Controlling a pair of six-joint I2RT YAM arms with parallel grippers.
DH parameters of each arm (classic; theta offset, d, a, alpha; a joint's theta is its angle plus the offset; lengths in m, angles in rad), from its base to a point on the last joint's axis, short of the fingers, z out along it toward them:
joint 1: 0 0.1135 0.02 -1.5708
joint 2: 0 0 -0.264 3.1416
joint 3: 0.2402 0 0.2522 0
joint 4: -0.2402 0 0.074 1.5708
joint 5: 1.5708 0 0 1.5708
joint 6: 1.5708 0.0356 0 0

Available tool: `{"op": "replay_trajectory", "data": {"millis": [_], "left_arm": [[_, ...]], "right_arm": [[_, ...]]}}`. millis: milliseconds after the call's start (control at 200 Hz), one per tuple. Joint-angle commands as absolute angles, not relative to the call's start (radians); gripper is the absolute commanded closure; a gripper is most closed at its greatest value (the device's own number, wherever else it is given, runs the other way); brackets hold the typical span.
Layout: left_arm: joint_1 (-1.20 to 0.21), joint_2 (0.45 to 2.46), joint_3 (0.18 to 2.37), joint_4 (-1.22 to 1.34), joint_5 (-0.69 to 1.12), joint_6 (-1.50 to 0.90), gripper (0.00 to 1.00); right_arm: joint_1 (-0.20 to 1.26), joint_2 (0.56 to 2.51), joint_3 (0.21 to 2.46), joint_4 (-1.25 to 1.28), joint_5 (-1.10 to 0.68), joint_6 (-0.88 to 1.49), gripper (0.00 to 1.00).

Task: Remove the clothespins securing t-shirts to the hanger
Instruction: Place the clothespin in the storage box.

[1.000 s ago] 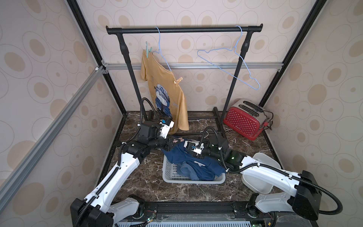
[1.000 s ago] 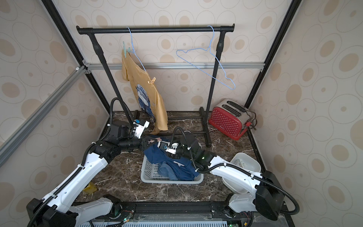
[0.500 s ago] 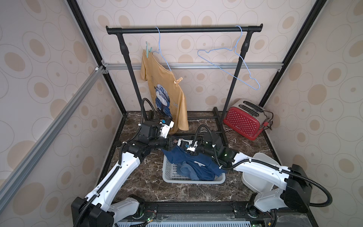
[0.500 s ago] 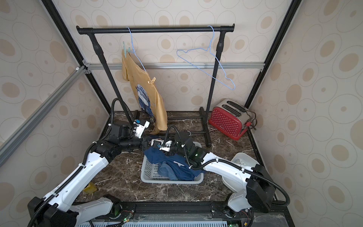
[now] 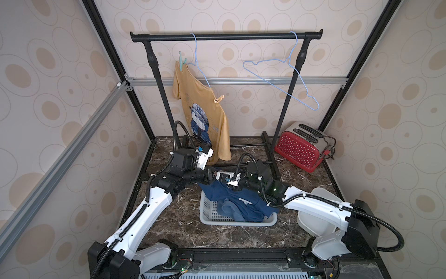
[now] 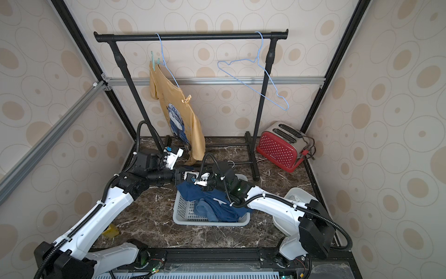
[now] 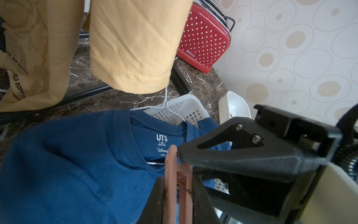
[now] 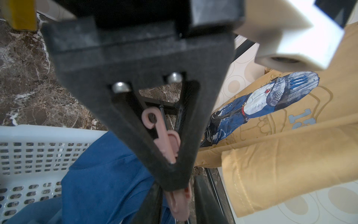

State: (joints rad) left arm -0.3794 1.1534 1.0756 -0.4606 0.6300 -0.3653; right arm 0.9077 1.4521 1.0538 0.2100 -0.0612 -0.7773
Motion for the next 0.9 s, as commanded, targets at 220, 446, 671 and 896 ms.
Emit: {"op": "replay_trajectory", "data": {"millis": [220, 446, 671, 896], "left_arm": [[-0.376, 1.160, 1.098, -0.457, 0.638, -0.404, 0.73], [-0.375, 1.149, 1.092, -0.447, 0.621, -0.399, 0.45], [-0.375, 1.144, 1.110, -0.442, 0.588, -0.384, 0.28], [-0.375, 1.168, 1.135, -0.422, 0.563, -0.376, 0.25]], "right_arm": [[0.914, 1.473, 1.093, 0.231, -0.071, -0.801, 0.87], [0.914, 1.465, 1.089, 0.213, -0.057, -0.815, 0.99], [0.914, 1.448, 1.071, 0.182, -0.021, -0.821, 1.00], [0.908, 1.382, 1.002, 0.165, 0.026, -0.812, 1.00]]}}
